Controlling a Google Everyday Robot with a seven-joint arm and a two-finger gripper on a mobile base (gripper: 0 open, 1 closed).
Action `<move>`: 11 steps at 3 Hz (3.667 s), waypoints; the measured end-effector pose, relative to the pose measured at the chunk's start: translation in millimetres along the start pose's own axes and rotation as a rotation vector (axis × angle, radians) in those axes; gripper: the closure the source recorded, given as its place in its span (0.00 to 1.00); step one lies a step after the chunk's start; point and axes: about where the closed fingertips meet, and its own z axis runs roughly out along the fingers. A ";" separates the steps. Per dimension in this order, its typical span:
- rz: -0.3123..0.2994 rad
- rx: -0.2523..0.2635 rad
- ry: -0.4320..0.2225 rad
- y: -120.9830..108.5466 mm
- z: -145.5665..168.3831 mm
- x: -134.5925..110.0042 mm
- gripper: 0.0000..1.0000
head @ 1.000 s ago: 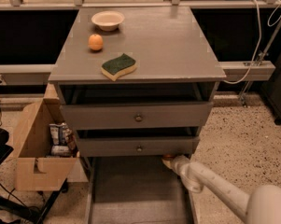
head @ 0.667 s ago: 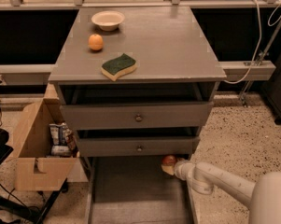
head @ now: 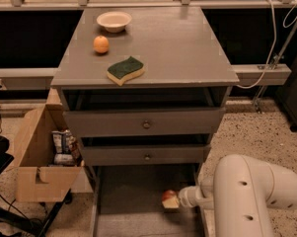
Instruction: Pick apple from bottom drawer and place on counter
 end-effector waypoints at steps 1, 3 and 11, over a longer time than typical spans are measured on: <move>0.001 -0.025 0.046 -10.8 -19.4 28.2 1.00; -0.018 -0.058 0.031 -10.3 -17.0 22.5 1.00; 0.082 0.066 -0.727 116.7 -482.3 -85.8 1.00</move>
Offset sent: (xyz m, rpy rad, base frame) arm -0.0204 -0.0275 -0.0056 -0.0081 0.0446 0.0291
